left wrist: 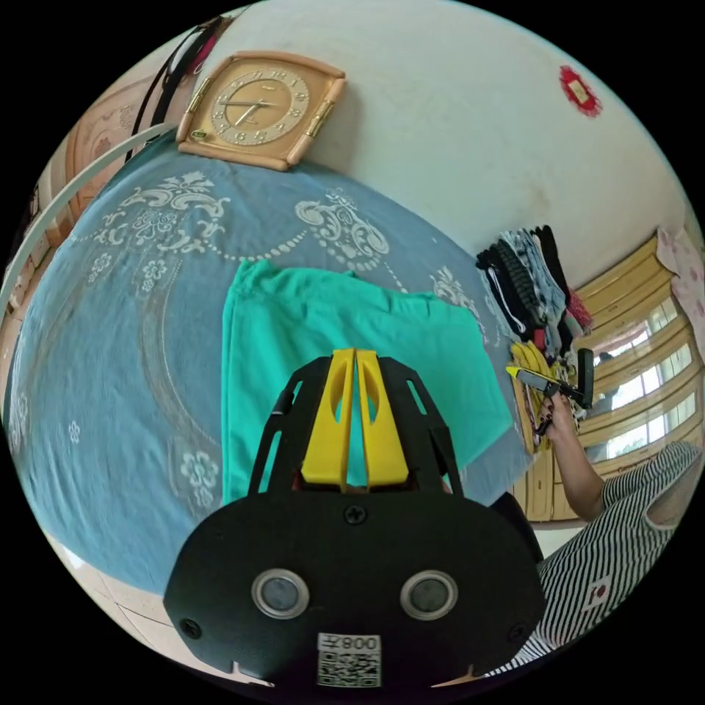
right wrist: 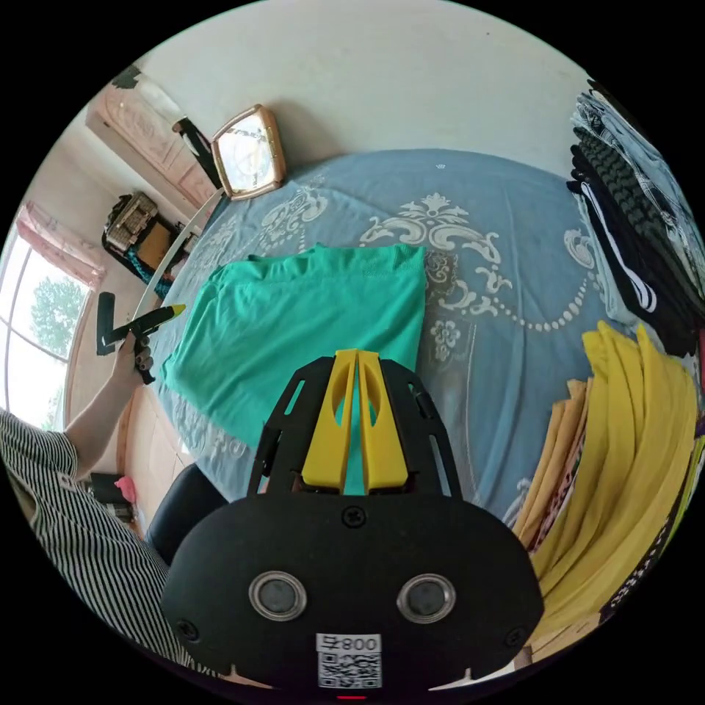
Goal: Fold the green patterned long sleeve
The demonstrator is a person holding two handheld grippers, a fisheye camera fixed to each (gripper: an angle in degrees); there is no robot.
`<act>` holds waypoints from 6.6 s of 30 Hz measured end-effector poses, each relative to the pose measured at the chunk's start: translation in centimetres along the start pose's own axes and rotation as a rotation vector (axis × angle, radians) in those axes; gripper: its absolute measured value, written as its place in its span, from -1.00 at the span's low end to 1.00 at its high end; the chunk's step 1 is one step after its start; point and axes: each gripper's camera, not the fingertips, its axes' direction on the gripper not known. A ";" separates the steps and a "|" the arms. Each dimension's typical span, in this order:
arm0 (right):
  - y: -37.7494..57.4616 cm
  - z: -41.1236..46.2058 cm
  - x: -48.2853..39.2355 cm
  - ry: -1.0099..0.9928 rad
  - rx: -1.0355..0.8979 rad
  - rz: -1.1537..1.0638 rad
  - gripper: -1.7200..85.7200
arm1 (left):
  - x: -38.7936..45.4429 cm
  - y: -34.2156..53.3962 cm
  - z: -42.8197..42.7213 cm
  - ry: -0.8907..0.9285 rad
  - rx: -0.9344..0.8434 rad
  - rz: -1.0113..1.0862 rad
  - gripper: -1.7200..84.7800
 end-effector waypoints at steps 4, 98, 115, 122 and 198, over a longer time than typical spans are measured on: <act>4.3 3.4 0.9 0.052 -0.181 0.021 -0.96 | 0.7 6.7 4.3 -0.045 -0.185 -0.030 -0.95; 0.0 12.1 16.1 -0.761 0.126 0.542 -0.95 | 45.2 11.4 18.7 0.466 -0.353 0.405 -0.93; -19.4 15.2 -14.9 -0.726 0.084 0.083 -0.95 | 19.8 3.1 -12.3 0.550 0.150 0.059 -0.92; -24.3 24.2 -30.6 -0.653 -0.101 -0.036 -0.95 | 6.2 6.7 -19.0 0.445 0.242 -0.215 -0.92; -1.2 21.0 -34.3 -0.583 -0.282 0.166 -0.82 | 30.0 5.9 -9.0 0.459 -0.112 -0.230 -0.90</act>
